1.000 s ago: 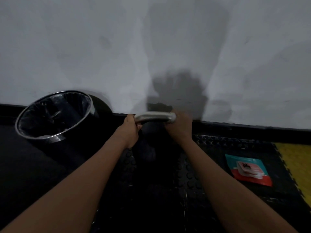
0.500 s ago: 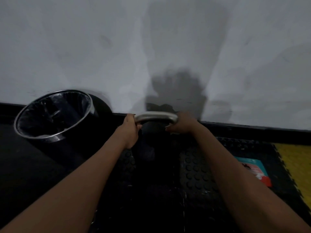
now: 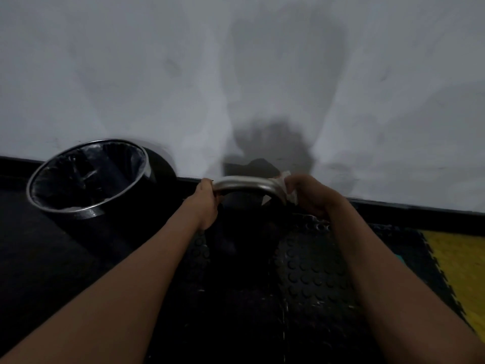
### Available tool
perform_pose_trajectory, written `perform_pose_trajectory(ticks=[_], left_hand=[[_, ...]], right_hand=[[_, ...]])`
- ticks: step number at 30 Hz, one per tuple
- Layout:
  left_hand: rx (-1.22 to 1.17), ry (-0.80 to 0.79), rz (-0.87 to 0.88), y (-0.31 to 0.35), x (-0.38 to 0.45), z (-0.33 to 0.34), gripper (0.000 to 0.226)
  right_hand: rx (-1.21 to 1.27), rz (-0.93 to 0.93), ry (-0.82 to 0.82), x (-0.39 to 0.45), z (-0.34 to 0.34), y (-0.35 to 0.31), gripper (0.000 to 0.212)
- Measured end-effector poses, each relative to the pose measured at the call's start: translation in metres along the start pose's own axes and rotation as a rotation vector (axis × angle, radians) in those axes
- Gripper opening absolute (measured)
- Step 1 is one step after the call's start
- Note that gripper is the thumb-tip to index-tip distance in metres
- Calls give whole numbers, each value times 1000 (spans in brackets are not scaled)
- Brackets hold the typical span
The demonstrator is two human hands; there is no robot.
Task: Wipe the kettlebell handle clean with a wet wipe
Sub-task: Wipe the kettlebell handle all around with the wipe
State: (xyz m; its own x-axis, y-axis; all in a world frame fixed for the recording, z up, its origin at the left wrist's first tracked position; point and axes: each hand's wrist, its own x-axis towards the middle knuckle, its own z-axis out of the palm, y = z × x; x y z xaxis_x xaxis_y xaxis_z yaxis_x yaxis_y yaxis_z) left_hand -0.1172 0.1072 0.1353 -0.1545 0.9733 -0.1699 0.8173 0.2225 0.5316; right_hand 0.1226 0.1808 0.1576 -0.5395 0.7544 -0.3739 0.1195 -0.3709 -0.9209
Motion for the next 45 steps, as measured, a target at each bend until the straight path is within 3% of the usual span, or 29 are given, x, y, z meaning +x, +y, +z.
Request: perform_pose_trajectory(ticks=[6, 9, 12, 14, 16, 19, 26, 31, 35, 38, 45], left_hand=[[15, 6, -1, 1, 1, -1, 45], [15, 4, 9, 0, 1, 0, 44], [12, 9, 5, -1, 1, -1, 42], [12, 11, 4, -1, 1, -1, 41], [15, 12, 9, -1, 1, -1, 41], [15, 9, 6, -1, 1, -1, 43], [19, 14, 10, 0, -1, -1, 43], [23, 17, 0, 1, -1, -1, 44], [24, 13, 4, 0, 0, 0, 43], [23, 10, 2, 1, -1, -1, 42], [24, 11, 2, 0, 0, -1, 41]], right_hand=[[94, -50, 120, 2, -3, 0, 49], [100, 10, 130, -2, -9, 3, 45], [78, 16, 185, -2, -8, -1, 27], [183, 17, 208, -1, -9, -4, 36], [219, 4, 191, -4, -12, -6, 44], [154, 41, 156, -8, -18, -10, 36], [141, 93, 85, -12, -32, -17, 52], [42, 98, 14, -17, -31, -22, 41], [34, 97, -24, -17, -29, -21, 20], [-10, 102, -26, -12, -31, -21, 18], [-472, -13, 67, -15, -23, -23, 29]])
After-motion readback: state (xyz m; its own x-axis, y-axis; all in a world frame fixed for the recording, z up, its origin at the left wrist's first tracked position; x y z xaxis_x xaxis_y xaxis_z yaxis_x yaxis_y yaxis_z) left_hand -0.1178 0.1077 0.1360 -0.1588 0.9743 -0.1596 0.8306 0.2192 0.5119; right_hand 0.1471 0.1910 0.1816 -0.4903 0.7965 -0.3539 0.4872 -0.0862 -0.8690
